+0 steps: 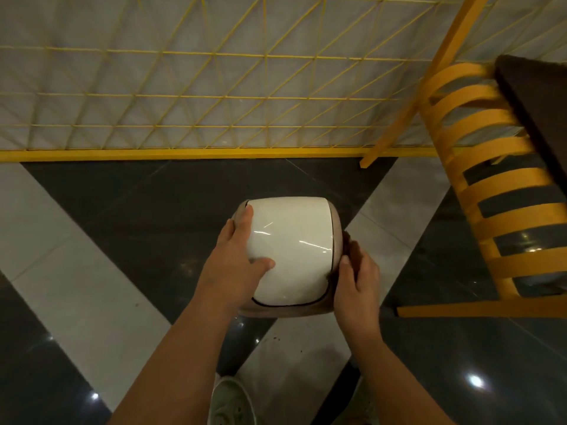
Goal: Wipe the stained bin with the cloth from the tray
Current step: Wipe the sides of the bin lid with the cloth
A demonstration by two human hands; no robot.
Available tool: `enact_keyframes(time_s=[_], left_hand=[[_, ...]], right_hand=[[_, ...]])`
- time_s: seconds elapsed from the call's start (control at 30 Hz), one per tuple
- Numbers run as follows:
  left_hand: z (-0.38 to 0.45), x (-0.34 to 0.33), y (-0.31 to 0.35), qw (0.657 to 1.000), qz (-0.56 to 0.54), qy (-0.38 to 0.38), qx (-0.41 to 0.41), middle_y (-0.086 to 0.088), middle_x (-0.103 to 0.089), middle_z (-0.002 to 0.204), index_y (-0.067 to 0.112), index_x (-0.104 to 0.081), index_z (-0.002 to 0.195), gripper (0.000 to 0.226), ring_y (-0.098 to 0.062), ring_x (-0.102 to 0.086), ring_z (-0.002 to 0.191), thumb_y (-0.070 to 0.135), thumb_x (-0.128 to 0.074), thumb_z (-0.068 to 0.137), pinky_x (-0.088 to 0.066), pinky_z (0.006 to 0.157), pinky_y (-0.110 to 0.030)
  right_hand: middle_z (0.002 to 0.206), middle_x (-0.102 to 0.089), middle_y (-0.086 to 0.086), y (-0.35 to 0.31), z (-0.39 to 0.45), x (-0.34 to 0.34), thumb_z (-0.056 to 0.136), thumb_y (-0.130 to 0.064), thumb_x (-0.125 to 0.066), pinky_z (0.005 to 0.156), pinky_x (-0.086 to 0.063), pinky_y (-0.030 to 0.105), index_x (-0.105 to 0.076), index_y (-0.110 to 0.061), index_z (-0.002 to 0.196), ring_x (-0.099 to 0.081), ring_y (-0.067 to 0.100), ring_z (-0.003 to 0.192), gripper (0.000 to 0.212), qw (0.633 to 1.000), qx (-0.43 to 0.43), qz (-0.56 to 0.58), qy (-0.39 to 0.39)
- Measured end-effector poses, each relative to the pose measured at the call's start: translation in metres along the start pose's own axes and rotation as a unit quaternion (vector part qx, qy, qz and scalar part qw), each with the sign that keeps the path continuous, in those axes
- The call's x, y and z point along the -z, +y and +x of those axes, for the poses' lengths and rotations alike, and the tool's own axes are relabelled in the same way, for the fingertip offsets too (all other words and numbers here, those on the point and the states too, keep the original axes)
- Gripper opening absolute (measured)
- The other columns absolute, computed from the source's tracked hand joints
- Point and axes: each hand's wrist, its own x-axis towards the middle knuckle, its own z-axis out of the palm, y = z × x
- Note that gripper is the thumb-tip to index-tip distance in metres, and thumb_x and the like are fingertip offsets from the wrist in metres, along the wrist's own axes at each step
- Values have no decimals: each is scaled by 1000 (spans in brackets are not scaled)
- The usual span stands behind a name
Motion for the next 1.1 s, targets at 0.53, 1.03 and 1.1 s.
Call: enact_keyframes(time_s=[0.53,1.03,1.1], left_hand=[[0,-3,1,1000,-24,14,-10,0,0,164,42,8,152,98,-26,-18,147,23,-65,91,-26,115,-44],[0,-4,1,1000,-24,11,-13,1,-1,162,42,10,152,99,-26,-25,143,23,-65,91,-29,114,-44],[0,-4,2,1000,-15,6,-10,1,7,163,44,14,150,99,-29,-24,144,24,-64,91,-30,113,-45]], right_hand=[[120,-39,-19,-3,17,-3,103,-21,-36,107,-33,31,-46,-26,138,-38,3,117,37,1000,3,-6,8],[112,-43,-24,-8,18,-2,103,-18,-36,109,-34,34,-47,-23,137,-40,4,115,36,1000,-4,6,-2],[109,-45,-26,-10,19,1,103,-17,-37,107,-34,34,-47,-23,137,-41,4,115,36,1000,-11,10,-15]])
